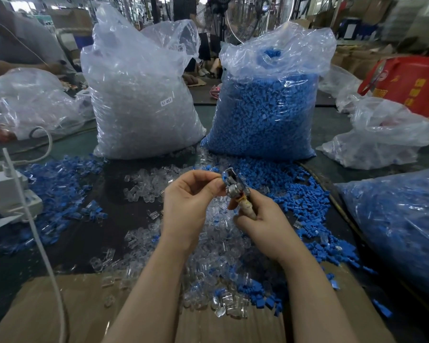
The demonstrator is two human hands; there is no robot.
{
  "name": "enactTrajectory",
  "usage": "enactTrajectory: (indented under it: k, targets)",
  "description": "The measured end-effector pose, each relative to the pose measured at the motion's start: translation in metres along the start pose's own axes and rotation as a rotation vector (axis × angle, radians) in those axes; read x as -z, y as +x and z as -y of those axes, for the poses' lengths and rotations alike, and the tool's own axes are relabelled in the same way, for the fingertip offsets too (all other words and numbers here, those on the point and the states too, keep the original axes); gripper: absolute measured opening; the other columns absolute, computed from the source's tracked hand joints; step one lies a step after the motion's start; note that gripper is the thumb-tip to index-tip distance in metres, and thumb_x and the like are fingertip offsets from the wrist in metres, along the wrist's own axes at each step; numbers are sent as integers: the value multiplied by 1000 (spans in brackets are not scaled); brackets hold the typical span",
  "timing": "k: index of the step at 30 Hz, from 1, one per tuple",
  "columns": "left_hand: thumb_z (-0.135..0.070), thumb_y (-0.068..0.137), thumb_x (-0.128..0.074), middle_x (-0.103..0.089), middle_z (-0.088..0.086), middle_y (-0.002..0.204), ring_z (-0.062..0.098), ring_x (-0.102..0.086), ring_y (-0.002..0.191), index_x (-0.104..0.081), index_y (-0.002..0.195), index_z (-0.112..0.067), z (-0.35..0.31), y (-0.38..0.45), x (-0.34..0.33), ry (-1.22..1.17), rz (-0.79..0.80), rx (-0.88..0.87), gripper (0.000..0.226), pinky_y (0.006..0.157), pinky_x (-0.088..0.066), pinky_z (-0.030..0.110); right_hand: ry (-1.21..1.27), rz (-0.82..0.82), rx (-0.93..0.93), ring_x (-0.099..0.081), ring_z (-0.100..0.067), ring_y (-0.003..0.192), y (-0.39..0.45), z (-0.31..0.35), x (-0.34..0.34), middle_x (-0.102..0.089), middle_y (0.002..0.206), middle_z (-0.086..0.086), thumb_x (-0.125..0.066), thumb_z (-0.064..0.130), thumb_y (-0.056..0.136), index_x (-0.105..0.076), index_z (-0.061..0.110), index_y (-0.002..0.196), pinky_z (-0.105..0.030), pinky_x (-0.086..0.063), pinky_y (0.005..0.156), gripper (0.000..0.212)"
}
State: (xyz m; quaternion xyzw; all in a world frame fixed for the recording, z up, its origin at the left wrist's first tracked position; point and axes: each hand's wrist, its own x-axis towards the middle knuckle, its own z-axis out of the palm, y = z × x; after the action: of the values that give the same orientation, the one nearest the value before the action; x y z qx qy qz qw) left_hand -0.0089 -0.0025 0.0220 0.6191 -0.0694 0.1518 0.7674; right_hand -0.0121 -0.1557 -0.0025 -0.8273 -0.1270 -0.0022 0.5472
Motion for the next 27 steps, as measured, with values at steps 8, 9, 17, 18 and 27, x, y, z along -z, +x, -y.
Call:
enactTrajectory:
  k: [8, 9, 17, 18, 27]
  targets:
    - [5, 83, -69, -72, -3, 72, 7, -68, 69, -69, 84, -7, 0, -2, -1, -4, 8, 0, 12, 69, -52, 16, -51, -39, 22, -44, -9, 54, 1, -1, -1, -56, 64, 12, -52, 21, 68, -58, 33, 83, -35, -40, 54, 20]
    - [5, 83, -69, -72, -3, 72, 7, -68, 70, -69, 84, -7, 1, -2, -1, -2, 8, 1, 11, 69, -52, 16, -57, -43, 23, -44, -9, 54, 1, -2, -1, -56, 63, 12, -52, 21, 67, -58, 33, 82, -34, -39, 54, 20]
    - [4, 83, -70, -72, -3, 73, 6, -68, 70, -69, 85, -7, 1, -2, -4, 17, -6, -9, 11, 69, -52, 16, -99, -80, 48, -45, -7, 53, 1, -4, -2, -59, 66, 14, -50, 22, 68, -57, 33, 84, -34, -40, 54, 20]
    - [4, 83, -70, -72, -3, 73, 6, -68, 70, -69, 85, -6, 1, -2, -4, 17, -7, -9, 11, 69, -52, 16, -100, -79, 49, -45, -8, 53, 1, -4, -2, -59, 66, 13, -49, 22, 69, -57, 33, 84, -34, -40, 54, 20]
    - [-12, 81, -77, -74, -5, 74, 12, -72, 74, -76, 84, -22, -11, 14, 44, 442, -211, -52, 11, 71, -57, 19, -158, -242, 58, -46, -11, 55, 2, -3, 0, -60, 73, 8, -47, 33, 71, -54, 27, 86, -37, -41, 55, 17]
